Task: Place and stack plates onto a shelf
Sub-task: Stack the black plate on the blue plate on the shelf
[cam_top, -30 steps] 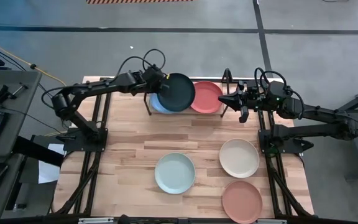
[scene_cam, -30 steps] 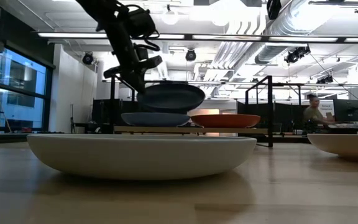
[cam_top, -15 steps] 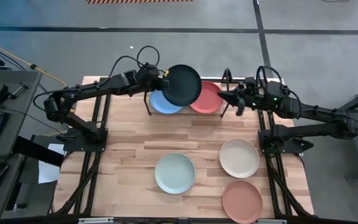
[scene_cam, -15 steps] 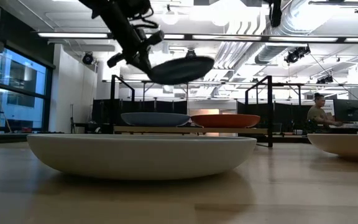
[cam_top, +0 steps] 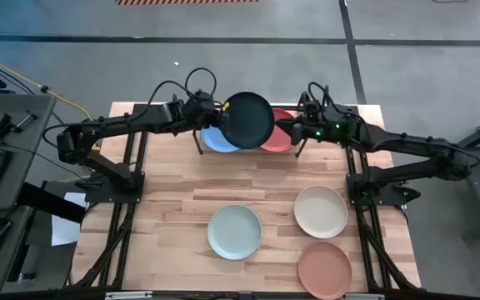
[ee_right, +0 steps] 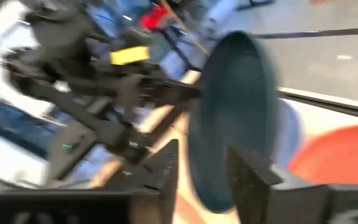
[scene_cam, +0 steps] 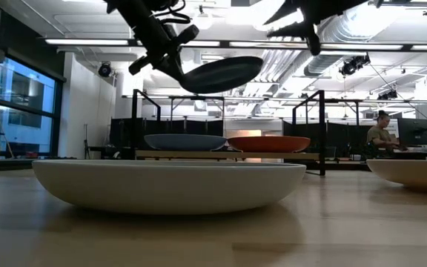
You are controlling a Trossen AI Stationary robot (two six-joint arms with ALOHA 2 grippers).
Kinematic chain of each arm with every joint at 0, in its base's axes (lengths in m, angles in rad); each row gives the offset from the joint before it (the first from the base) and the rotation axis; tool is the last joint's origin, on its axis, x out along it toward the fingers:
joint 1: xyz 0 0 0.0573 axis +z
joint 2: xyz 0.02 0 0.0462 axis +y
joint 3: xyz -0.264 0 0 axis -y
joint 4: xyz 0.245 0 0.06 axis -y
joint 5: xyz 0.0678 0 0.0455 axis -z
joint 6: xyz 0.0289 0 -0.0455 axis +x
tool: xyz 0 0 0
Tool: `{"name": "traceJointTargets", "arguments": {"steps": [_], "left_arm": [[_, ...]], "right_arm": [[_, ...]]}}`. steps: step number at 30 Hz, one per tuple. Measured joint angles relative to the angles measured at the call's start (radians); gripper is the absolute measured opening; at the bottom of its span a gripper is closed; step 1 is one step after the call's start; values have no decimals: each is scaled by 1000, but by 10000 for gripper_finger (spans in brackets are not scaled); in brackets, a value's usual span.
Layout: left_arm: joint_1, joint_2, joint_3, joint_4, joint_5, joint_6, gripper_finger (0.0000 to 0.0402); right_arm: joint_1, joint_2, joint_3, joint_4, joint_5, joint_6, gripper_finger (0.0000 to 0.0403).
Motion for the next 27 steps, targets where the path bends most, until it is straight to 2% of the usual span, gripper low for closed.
{"name": "traceJointTargets", "arguments": {"steps": [5,9,17,22,27], "left_arm": [[-9,0,0,5,-1,0,1],[-9,0,0,10,-1,-1,1],[-9,0,0,9,-1,0,1],[-9,-1,0,7,-1,0,1],[-9,-1,1,8,-1,0,1]], "right_arm": [[-28,0,32,-214,140,29,177],[-35,3,12,-186,159,72,199],[-3,92,12,-59,156,74,198],[2,157,12,-44,156,73,192],[2,163,12,-32,178,75,161]]}}
